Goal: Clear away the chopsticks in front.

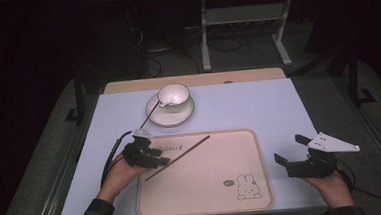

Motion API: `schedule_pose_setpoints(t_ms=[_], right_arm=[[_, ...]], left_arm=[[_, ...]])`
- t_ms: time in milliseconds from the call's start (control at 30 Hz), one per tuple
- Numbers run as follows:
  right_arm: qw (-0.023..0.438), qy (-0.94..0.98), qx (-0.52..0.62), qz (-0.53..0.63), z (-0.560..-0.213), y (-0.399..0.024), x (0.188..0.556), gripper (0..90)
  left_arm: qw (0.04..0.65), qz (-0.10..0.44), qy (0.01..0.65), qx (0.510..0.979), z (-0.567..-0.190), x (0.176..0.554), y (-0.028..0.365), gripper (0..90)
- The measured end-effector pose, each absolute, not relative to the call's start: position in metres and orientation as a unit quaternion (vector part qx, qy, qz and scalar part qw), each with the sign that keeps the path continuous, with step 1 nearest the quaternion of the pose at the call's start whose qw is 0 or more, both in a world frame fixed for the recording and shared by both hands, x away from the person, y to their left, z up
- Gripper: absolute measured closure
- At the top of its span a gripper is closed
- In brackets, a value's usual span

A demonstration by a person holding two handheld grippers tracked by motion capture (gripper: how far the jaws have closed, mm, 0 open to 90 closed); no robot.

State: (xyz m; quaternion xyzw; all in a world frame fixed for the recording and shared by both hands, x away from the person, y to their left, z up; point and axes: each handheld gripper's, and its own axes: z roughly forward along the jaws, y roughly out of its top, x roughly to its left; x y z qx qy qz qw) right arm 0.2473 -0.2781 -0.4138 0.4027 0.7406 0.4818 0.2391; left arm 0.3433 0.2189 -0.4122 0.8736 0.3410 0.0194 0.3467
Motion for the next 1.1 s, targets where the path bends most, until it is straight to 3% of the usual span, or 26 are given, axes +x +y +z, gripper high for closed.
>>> schedule_pose_setpoints(t_ms=[100, 200, 700, 833, 1100], right_arm=[[0.24, 0.74, 0.404, 0.482, -0.414, -0.278, 0.247, 2.3], [0.239, 0.74, 0.405, 0.481, -0.414, -0.279, 0.247, 2.3], [0.24, 0.738, 0.408, 0.481, -0.415, -0.281, 0.246, 2.3], [0.239, 0.738, 0.408, 0.481, -0.415, -0.282, 0.246, 2.3], [0.239, 0.736, 0.409, 0.483, -0.415, -0.284, 0.246, 2.3]], left_arm=[[0.343, 0.036, 0.35, 0.871, -0.41, 0.352, 0.224, 26.9], [0.344, 0.051, 0.357, 0.867, -0.408, 0.36, 0.228, 21.1], [0.338, 0.102, 0.385, 0.852, -0.382, 0.429, 0.232, 19.2], [0.336, 0.115, 0.392, 0.848, -0.377, 0.447, 0.229, 24.2], [0.301, 0.147, 0.408, 0.849, -0.386, 0.476, 0.222, 44.7]])
